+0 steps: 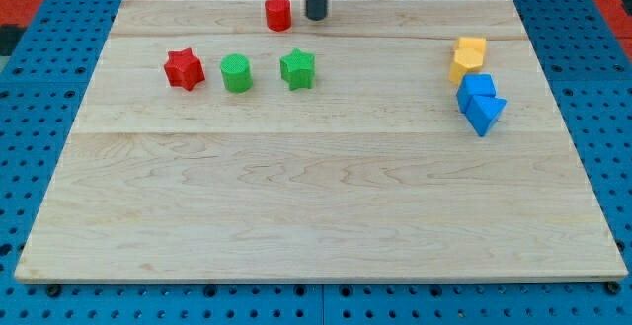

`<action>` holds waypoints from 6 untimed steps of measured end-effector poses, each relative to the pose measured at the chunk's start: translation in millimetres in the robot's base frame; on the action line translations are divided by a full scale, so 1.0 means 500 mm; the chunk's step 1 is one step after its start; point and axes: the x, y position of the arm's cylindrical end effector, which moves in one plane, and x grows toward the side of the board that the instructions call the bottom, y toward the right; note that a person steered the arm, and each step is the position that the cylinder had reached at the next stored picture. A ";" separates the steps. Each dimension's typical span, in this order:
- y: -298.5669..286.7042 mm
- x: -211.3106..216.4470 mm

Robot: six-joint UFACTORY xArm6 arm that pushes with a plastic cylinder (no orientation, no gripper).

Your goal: Place the arm at the right side of the yellow heart

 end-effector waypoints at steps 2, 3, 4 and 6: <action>-0.229 0.011; -0.237 0.029; -0.004 0.038; 0.419 0.039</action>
